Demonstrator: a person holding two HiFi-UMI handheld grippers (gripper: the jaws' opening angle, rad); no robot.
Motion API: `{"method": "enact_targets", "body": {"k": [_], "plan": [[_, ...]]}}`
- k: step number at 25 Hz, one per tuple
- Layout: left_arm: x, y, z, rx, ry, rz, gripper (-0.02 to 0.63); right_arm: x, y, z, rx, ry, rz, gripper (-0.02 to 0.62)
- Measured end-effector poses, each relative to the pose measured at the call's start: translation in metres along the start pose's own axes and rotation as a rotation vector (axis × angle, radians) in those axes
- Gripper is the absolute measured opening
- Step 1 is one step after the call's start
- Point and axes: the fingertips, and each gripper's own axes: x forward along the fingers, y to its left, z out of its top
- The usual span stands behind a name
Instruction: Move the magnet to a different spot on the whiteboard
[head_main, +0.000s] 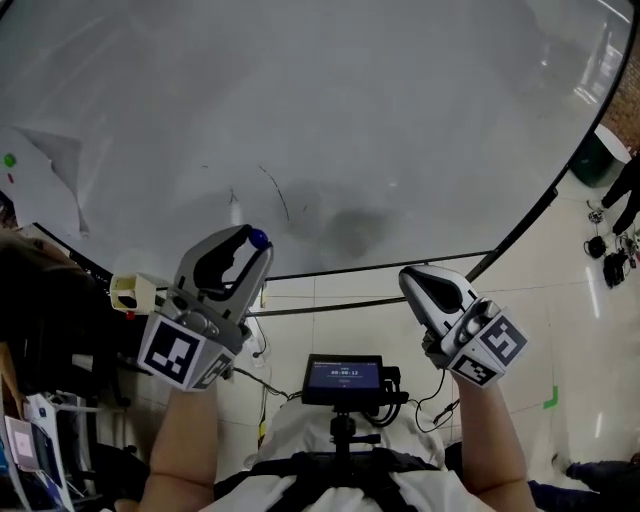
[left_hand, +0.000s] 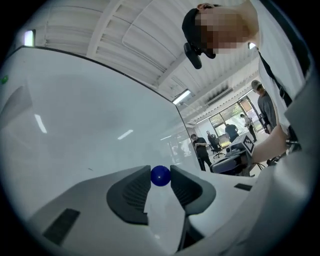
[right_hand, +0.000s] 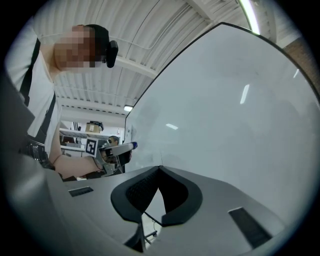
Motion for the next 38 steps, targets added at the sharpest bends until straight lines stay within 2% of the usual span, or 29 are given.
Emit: {"method": "enact_targets", "body": {"k": [7, 15, 24, 32, 38], "plan": [[-0.004, -0.037, -0.029, -0.104, 0.087, 0.065, 0.156, -0.033, -0.012, -0.01, 0.05, 0.0, 0.042, 0.034], [-0.017, -0.061, -0.052, -0.204, 0.1, 0.101, 0.156, -0.051, -0.012, -0.028, 0.08, 0.034, 0.096, 0.034], [-0.04, -0.088, -0.096, -0.331, 0.149, 0.133, 0.156, -0.062, 0.0, -0.053, 0.109, 0.07, 0.131, 0.034], [-0.044, -0.108, -0.104, -0.331, 0.178, 0.112, 0.155, -0.06, 0.007, -0.056, 0.116, 0.066, 0.147, 0.033], [-0.047, -0.103, -0.104, -0.356, 0.175, 0.158, 0.158, -0.061, 0.01, -0.052, 0.116, 0.058, 0.151, 0.034]]}}
